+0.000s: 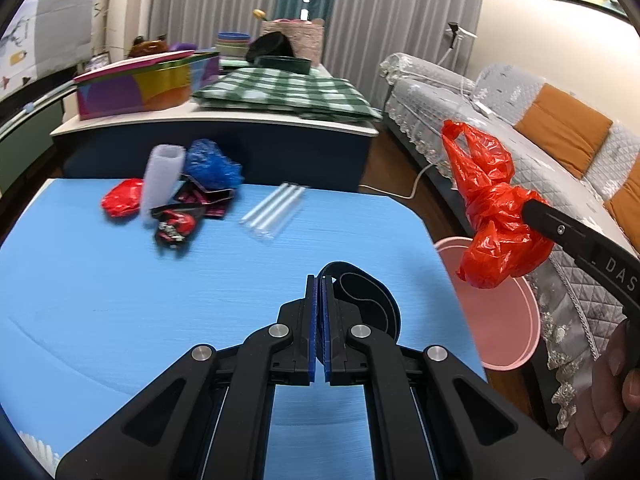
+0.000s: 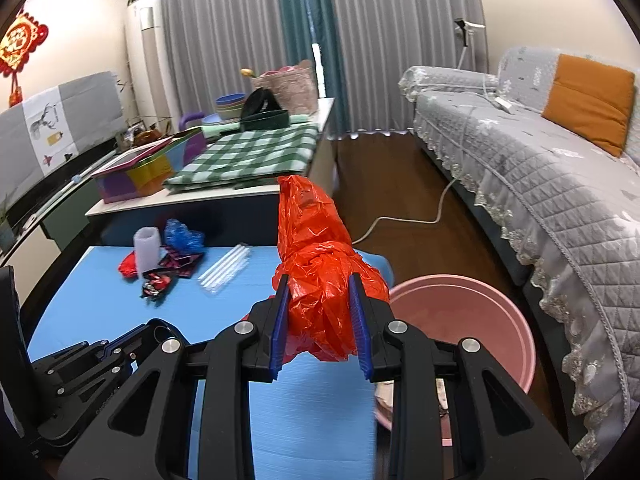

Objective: Collect trash
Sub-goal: 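Carry the strap and red bag over the pink bin and open both tools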

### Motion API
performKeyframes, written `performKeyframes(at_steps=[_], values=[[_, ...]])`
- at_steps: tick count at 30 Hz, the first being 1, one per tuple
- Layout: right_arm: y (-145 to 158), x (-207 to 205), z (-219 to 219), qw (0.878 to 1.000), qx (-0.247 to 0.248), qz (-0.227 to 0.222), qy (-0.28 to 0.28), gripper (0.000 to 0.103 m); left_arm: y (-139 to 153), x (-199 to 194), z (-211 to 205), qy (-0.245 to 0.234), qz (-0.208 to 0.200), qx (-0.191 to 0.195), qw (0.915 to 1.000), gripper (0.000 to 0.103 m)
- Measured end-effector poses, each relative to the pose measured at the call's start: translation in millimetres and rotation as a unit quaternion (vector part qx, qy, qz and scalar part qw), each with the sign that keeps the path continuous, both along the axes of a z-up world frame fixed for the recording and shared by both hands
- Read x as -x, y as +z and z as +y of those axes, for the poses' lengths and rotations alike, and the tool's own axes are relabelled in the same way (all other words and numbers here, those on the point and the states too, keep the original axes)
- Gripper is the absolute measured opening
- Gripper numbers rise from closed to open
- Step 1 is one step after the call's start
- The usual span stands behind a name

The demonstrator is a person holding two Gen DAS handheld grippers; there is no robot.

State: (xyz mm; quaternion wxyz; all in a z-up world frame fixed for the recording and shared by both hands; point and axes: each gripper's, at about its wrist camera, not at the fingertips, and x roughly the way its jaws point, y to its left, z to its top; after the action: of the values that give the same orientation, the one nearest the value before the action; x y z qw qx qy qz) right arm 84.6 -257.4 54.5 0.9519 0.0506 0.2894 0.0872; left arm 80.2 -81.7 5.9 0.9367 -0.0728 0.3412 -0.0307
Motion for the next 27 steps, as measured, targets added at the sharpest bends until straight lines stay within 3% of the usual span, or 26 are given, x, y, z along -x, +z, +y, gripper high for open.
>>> performKeyframes(at_steps=[13, 27], values=[[9, 2, -65, 0.998, 0.009, -0.022, -0.066, 0.029, 5, -17, -69, -0.07, -0.007, -0.019, 0.9974, 0.002], [-1, -10, -132, 0.991, -0.015, -0.001, -0.137, 0.029, 14, -57, -144, -0.137, -0.019, -0.02, 0.9902, 0.002]])
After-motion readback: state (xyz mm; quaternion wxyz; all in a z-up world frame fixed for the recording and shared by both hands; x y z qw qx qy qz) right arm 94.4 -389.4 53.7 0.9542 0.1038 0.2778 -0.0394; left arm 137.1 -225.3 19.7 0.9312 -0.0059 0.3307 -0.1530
